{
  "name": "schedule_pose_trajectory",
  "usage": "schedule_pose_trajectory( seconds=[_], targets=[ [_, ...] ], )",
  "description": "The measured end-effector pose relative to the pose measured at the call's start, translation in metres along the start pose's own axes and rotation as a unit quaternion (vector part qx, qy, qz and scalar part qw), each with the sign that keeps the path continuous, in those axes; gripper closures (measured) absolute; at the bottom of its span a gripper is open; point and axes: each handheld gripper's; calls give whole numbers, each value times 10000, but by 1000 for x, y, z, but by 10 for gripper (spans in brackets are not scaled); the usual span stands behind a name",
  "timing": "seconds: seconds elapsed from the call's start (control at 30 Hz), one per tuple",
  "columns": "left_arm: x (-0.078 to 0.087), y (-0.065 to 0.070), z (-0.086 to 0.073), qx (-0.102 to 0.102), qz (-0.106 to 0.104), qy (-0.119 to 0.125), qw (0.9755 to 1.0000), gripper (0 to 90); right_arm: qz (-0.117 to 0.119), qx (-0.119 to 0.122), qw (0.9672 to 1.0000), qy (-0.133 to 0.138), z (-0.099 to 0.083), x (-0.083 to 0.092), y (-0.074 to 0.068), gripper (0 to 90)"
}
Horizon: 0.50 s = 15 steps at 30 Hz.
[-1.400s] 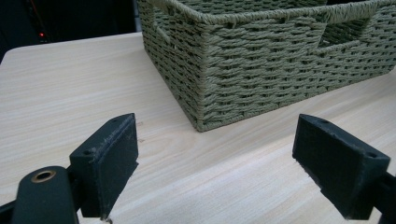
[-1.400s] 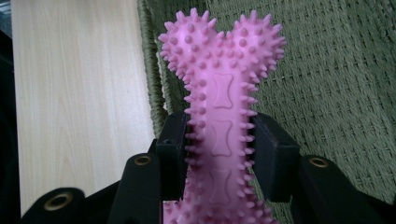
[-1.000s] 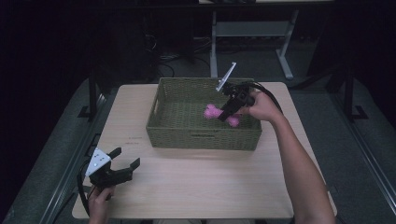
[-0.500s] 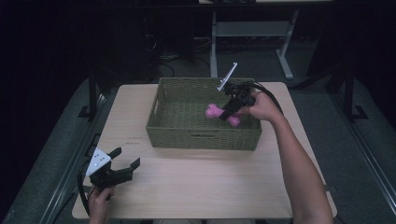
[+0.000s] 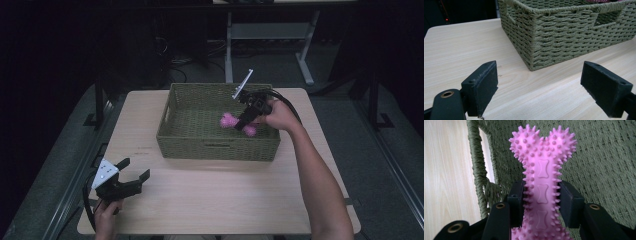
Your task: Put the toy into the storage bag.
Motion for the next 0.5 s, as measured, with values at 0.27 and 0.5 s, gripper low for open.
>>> schedule_pose_trajectory(
  seconds=[0.27, 0.5],
  targets=[
    [0, 1, 0, -6, -1, -15, 10000, 139, 22, -61, 10000, -39, -3, -4, 3, 581],
    [0, 1, 0, -2, -4, -6, 10000, 138, 48, -72, 9999, -55, -3, -7, 4, 581]
  ],
)
Point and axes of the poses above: each handheld gripper's, and its own axes: x roughly backward along the jaws, z roughly out of its top, y roughly to its right
